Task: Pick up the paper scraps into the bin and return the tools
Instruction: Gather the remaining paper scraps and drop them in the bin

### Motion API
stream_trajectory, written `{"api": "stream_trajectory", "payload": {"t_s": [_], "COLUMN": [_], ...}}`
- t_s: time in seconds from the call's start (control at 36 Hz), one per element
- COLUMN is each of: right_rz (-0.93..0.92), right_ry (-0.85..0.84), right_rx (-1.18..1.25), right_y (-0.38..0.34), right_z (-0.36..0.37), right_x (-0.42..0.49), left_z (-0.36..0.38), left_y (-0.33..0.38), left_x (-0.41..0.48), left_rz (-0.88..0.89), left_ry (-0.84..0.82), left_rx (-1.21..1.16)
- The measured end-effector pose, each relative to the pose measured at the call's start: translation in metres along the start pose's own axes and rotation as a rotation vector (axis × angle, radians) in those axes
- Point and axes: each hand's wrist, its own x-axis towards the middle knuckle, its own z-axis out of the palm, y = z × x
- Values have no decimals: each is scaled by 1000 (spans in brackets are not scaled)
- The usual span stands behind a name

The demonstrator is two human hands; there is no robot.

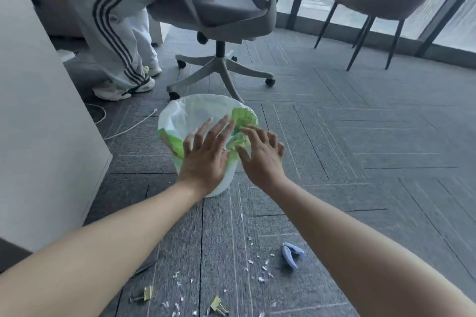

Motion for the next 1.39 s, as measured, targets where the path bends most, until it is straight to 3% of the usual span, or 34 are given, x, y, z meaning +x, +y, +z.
{"api": "stream_trajectory", "payload": {"t_s": [0.11,0.22,0.42,0.5,0.58,0.78,1.22,1.39], "right_rz": [110,213,381,427,453,450,452,455], "right_ry": [39,-59,-283,-367,-404,-452,-414,-427], "right_rx": [23,-6,-70,-54,-31,-61,-80,-92], "right_y": [42,83,124,127,124,114,119,121], "right_z": [14,28,60,77,90,104,113,114], "right_x": [-45,-101,-188,-216,-232,-243,-234,-231], "left_z": [33,69,119,129,136,147,163,167], "left_y": [28,47,54,55,57,56,55,50], "left_x": [-35,-69,-124,-141,-151,-162,-168,-168], "left_rz": [61,26,83,45,-71,-193,-296,-237], "left_ry": [59,-56,-479,-739,-841,-825,-802,-767], "left_rx": [-83,-150,-136,-69,-54,-57,-128,-130]}}
